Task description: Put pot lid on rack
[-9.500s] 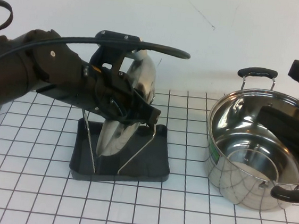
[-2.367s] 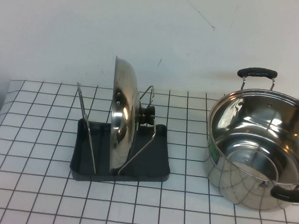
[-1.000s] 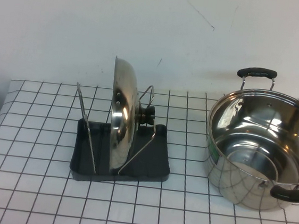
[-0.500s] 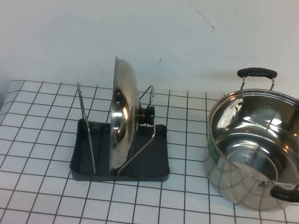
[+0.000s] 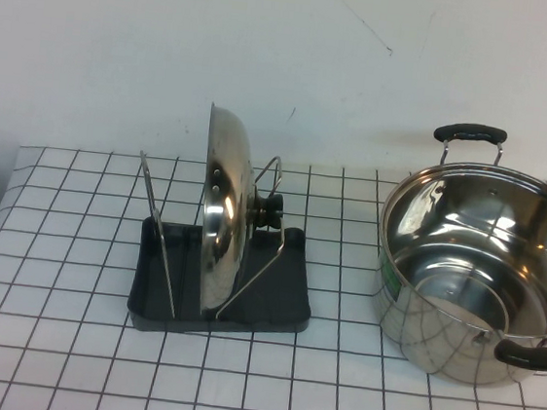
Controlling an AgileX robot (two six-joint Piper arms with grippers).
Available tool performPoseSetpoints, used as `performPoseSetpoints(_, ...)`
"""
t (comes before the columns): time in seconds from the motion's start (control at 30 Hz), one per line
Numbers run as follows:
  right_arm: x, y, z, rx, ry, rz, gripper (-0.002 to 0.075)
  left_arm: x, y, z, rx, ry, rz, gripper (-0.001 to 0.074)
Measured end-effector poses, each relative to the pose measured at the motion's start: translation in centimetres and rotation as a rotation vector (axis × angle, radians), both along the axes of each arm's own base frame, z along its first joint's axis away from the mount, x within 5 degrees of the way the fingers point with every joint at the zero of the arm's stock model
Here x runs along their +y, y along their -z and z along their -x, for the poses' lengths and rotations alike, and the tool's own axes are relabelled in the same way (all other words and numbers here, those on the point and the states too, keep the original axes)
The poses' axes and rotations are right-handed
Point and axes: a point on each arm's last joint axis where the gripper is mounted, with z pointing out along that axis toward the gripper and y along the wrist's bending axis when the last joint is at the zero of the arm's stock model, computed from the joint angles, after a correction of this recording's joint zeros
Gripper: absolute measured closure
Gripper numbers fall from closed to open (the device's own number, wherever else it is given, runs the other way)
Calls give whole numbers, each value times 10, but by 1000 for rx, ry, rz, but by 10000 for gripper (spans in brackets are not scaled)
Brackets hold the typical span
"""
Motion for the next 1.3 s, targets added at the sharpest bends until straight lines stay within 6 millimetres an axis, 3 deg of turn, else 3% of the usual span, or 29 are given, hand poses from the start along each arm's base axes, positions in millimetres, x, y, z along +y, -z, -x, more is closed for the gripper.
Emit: performPoseSetpoints(1.3,0,0,0,9,24,-65,728,0,0,0,1,1,-3,737)
